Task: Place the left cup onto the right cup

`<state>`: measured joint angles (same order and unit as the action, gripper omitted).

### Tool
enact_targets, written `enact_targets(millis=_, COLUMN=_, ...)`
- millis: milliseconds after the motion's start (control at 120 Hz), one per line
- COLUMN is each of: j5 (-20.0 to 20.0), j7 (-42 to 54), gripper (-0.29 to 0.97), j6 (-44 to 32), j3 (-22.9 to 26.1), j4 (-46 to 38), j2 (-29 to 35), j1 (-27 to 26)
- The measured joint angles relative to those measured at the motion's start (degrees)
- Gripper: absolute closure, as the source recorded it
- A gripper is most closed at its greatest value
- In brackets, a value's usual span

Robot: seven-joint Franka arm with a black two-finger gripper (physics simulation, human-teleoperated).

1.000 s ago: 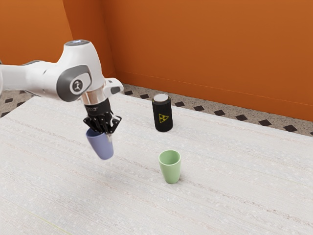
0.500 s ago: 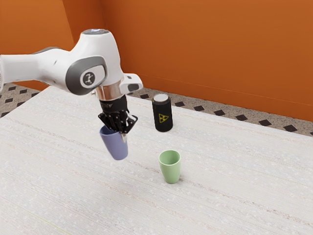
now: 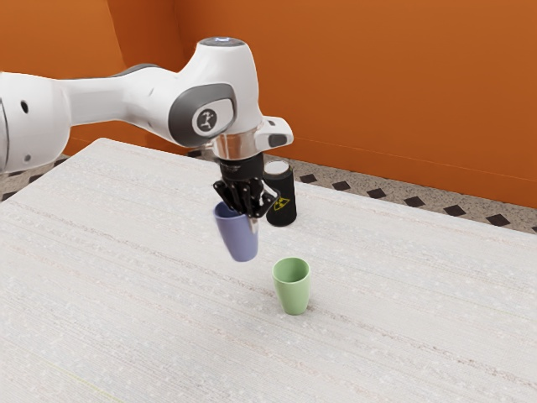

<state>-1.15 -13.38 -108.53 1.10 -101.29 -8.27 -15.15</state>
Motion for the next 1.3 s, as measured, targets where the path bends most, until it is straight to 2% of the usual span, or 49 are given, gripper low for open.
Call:
enact_targets(millis=408, j5=0.87, j7=0.22, gripper=0.78, j6=1.28, j3=0.18, j4=9.04, j2=-7.70, j1=-2.95)
enact_targets(millis=775, j5=0.87, j7=0.50, gripper=0.78, j6=1.20, j3=0.88, j4=11.20, j2=-11.04, j1=-4.34)
enact_targets(millis=1300, j5=1.53, j7=1.17, gripper=0.78, j6=1.27, j3=1.02, j4=15.25, j2=-15.34, j1=-3.72)
